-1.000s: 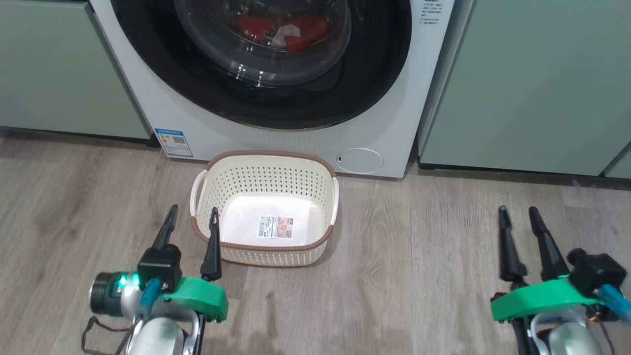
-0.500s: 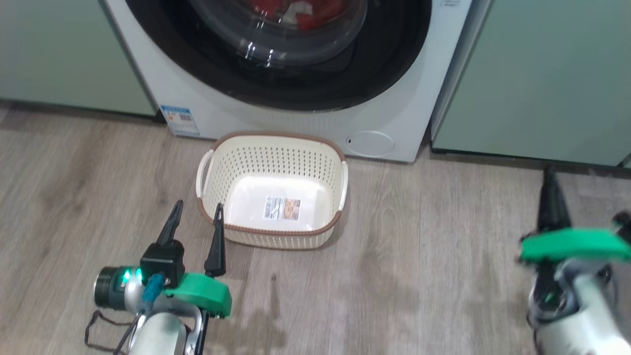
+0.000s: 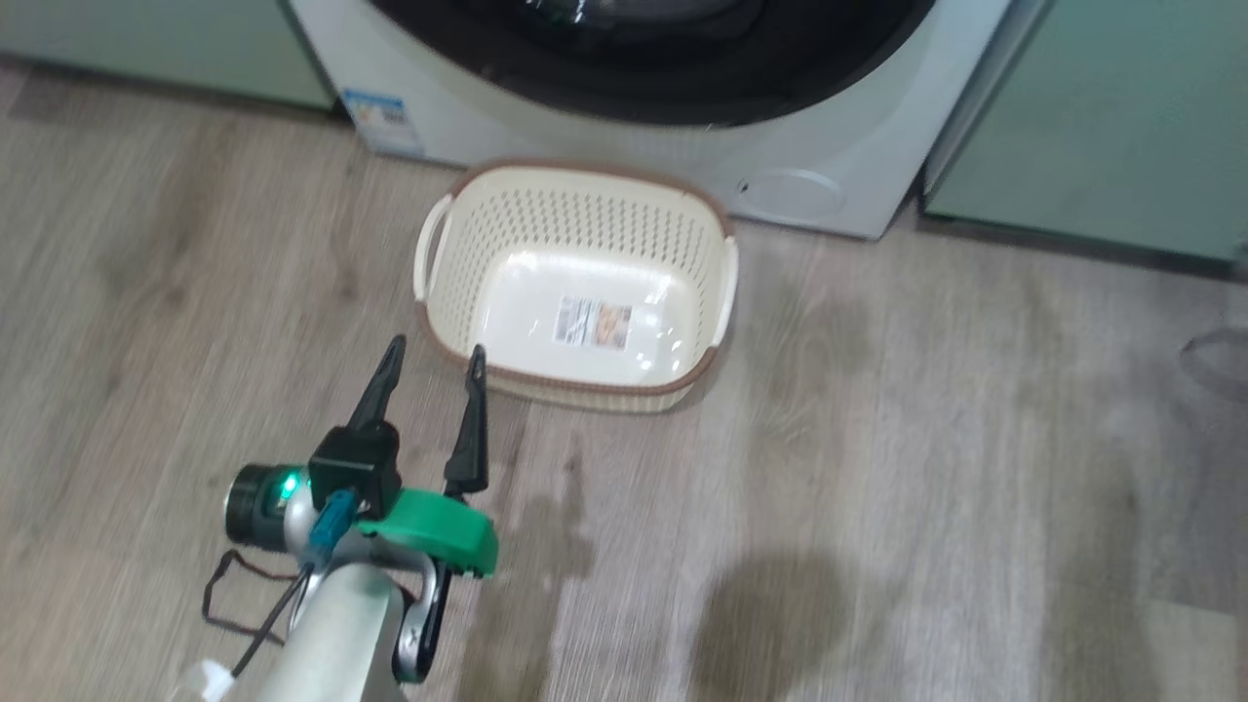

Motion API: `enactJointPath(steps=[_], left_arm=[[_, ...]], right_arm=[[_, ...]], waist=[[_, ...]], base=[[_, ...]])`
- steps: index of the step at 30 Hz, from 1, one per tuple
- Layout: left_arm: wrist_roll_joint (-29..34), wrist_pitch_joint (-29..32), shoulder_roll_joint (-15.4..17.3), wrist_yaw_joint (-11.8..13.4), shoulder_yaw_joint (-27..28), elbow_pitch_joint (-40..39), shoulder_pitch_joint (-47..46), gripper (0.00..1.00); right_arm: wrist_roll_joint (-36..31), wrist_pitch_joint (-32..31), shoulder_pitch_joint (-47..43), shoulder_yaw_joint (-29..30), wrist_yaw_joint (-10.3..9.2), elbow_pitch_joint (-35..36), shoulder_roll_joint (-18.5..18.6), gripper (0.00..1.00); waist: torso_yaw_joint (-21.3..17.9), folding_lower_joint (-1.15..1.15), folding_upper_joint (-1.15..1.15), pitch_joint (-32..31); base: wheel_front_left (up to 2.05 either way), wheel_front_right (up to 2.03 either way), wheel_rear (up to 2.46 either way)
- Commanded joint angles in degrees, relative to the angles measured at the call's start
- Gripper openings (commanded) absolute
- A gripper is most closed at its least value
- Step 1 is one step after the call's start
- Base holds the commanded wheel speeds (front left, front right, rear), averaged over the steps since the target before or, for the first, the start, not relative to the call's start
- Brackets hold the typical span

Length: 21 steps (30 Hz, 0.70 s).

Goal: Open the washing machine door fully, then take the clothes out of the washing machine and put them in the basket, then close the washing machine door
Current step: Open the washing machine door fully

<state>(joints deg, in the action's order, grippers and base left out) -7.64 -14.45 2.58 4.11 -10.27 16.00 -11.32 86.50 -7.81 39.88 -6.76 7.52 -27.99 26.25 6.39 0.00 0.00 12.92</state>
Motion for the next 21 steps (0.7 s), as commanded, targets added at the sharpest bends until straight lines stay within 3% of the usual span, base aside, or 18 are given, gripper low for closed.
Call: enactJointPath(steps=[1, 10, 21], left_arm=[[-0.4, -0.5, 0.3, 0.5, 1.2, -1.9, -2.4, 1.00], [-3.5, -0.5, 0.3, 2.3, -3.2, -2.6, -6.3, 1.00], [-5.8, -0.5, 0.3, 4.2, -6.4, -3.6, -8.6, 1.00]], right_arm=[[0.5, -2.2, 3.1, -0.9, -0.03, 1.5, 2.4, 0.00], [0.2, -15.7, 22.6, -4.6, -0.03, -5.6, 8.5, 0.00], [-1.9, -25.4, 37.1, -9.9, -0.03, -13.3, 8.4, 0.00]], waist=[[1.6, 0.00, 0.00, 2.3], [4.9, 0.00, 0.00, 9.9], [7.4, 0.00, 0.00, 14.8]], base=[[0.00, 0.00, 0.00], [0.00, 0.00, 0.00], [0.00, 0.00, 0.00]])
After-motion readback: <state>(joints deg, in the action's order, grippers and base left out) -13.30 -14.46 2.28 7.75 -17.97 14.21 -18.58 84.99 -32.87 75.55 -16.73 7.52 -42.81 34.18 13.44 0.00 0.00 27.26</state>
